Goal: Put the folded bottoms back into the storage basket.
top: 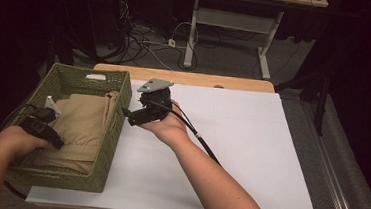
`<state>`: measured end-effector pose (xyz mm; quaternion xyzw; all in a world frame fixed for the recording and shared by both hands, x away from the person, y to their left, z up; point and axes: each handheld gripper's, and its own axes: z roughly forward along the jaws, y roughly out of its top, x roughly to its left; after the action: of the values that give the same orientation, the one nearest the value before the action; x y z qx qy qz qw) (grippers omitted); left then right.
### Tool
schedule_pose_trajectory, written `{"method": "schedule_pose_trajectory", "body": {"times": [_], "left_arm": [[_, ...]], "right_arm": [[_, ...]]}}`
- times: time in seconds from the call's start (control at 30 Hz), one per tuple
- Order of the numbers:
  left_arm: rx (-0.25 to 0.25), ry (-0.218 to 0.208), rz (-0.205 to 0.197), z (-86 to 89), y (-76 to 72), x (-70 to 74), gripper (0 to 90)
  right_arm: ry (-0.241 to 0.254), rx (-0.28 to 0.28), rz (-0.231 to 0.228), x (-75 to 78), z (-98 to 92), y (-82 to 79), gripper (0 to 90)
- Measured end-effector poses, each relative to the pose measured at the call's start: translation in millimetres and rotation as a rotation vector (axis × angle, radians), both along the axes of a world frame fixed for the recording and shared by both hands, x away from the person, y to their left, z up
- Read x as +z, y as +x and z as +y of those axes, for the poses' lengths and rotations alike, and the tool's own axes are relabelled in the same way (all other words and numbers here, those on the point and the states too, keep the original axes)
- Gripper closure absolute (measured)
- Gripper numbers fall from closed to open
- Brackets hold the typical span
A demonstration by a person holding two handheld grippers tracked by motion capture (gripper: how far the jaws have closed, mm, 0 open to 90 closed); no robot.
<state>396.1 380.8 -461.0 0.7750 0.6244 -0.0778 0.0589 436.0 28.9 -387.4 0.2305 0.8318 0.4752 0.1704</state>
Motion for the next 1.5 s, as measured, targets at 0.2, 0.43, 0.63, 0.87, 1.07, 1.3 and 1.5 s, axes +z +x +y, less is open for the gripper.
{"method": "schedule_pose_trajectory", "body": {"times": [0.2,0.43,0.63,0.87,1.07,1.3,1.5], "left_arm": [[0.013,-0.065,-0.016,4.4,-2.8,-2.7,59.8],[-0.035,-0.030,-0.044,-2.7,-6.1,1.7,77.5],[-0.032,0.065,-0.055,-1.2,-11.3,18.9,78.1],[0.017,0.093,-0.063,8.6,-15.3,27.8,67.9],[-0.010,0.054,-0.048,0.4,-18.4,36.0,42.0],[0.019,0.080,-0.070,-8.9,-33.7,63.0,13.7],[0.050,0.087,-0.063,-20.2,-50.5,83.1,0.0]], "right_arm": [[-0.005,-0.018,-0.022,5.4,-8.4,-4.6,0.4],[-0.003,-0.037,-0.030,8.6,-19.7,-9.0,0.5],[0.013,-0.048,-0.051,16.2,-27.0,-10.8,0.8],[0.031,-0.038,-0.066,19.0,-28.8,-18.3,0.5],[0.026,-0.031,-0.081,19.9,-33.4,-21.7,0.4],[0.034,-0.051,-0.086,26.9,-51.6,-30.1,0.4],[0.046,-0.062,-0.095,29.3,-76.9,-41.9,0.4]]}}
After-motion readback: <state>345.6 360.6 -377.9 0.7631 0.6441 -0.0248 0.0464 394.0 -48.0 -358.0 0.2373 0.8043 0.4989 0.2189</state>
